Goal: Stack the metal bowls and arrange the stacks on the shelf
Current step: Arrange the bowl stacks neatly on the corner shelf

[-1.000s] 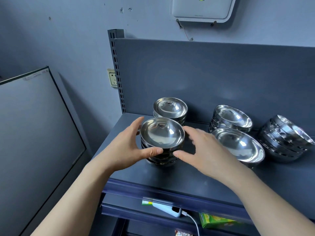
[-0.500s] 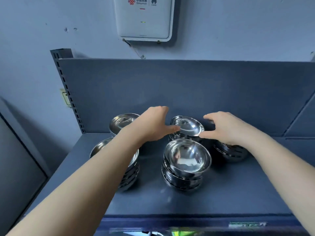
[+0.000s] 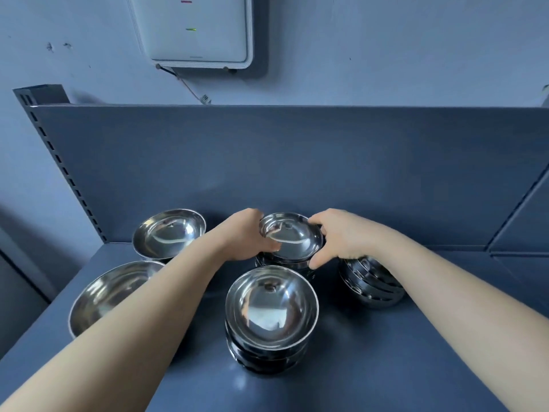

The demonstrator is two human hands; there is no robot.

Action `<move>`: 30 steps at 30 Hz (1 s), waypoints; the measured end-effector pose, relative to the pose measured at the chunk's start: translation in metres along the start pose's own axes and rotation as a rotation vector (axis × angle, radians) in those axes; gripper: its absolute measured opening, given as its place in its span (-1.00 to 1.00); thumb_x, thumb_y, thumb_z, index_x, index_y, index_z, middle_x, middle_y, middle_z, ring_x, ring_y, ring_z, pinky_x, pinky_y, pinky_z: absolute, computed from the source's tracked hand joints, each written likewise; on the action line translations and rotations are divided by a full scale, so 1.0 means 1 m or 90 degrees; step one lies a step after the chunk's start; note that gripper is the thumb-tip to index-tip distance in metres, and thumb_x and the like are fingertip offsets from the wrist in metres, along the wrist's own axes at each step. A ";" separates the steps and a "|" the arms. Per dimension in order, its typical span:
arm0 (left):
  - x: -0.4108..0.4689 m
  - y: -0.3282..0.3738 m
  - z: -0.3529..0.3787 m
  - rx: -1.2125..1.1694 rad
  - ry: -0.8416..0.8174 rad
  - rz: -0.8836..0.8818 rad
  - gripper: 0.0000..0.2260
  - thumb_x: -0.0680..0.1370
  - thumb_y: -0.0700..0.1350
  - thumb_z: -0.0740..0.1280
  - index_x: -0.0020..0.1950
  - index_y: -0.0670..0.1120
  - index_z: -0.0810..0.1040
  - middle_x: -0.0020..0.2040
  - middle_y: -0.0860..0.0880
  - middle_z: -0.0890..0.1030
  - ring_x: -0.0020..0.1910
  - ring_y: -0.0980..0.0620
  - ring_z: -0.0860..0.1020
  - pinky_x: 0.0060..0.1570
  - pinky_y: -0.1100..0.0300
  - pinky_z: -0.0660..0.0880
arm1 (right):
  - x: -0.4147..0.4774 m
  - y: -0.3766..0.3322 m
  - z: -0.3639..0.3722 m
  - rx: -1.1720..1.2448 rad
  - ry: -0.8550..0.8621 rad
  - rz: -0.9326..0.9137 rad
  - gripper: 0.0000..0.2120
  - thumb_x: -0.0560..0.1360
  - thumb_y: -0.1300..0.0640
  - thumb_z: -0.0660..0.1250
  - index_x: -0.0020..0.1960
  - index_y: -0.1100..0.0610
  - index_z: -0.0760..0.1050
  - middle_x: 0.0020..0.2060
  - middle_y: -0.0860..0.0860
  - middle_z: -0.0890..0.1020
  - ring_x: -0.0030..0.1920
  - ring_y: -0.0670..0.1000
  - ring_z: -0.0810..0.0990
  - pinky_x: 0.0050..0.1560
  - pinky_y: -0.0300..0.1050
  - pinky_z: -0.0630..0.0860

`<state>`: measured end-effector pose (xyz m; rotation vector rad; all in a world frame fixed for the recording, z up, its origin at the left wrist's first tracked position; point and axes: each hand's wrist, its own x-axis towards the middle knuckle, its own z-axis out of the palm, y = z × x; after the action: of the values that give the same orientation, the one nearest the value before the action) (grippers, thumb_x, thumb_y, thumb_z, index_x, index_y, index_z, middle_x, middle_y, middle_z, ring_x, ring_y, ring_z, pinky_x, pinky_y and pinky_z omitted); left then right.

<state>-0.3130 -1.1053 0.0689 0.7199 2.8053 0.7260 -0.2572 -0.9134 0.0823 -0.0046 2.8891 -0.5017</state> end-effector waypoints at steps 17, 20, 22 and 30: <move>0.004 -0.007 0.001 0.043 0.070 -0.001 -0.85 0.52 -0.11 0.31 -0.12 -0.18 0.56 -0.26 -0.10 0.61 -0.29 -0.08 0.51 -0.25 0.12 0.43 | 0.012 0.013 -0.003 -0.017 0.038 -0.072 -0.50 0.19 -0.12 0.60 0.00 0.03 0.48 -0.13 -0.08 0.57 -0.10 0.00 0.56 -0.11 -0.05 0.55; 0.008 -0.011 0.003 0.038 0.064 -0.021 -0.78 0.53 -0.08 0.30 -0.18 -0.23 0.51 -0.32 -0.15 0.55 -0.36 -0.07 0.41 -0.32 0.14 0.36 | 0.014 0.015 -0.004 -0.023 0.021 -0.046 -0.46 0.16 -0.22 0.58 -0.05 0.09 0.51 -0.24 0.03 0.59 -0.30 0.02 0.47 -0.31 -0.10 0.39; 0.009 -0.012 0.004 0.032 0.049 -0.037 -0.68 0.54 0.04 0.32 -0.23 -0.21 0.47 -0.38 -0.10 0.49 -0.39 -0.06 0.41 -0.33 0.13 0.35 | 0.017 0.014 -0.002 -0.035 -0.004 -0.032 -0.39 0.15 -0.25 0.57 -0.01 0.13 0.53 -0.19 0.09 0.62 -0.30 0.03 0.44 -0.31 -0.11 0.35; 0.005 -0.005 0.008 -0.128 -0.054 -0.098 -0.63 0.57 0.12 0.25 0.00 -0.23 0.45 -0.17 -0.14 0.59 -0.25 -0.17 0.67 -0.20 -0.05 0.64 | 0.019 0.009 0.009 -0.076 -0.011 -0.049 -0.28 0.14 -0.14 0.62 0.13 0.07 0.35 0.02 0.00 0.54 -0.01 0.07 0.54 0.00 0.06 0.56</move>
<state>-0.3178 -1.1037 0.0595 0.4833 2.6277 0.9091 -0.2738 -0.9087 0.0666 -0.1389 2.9069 -0.3394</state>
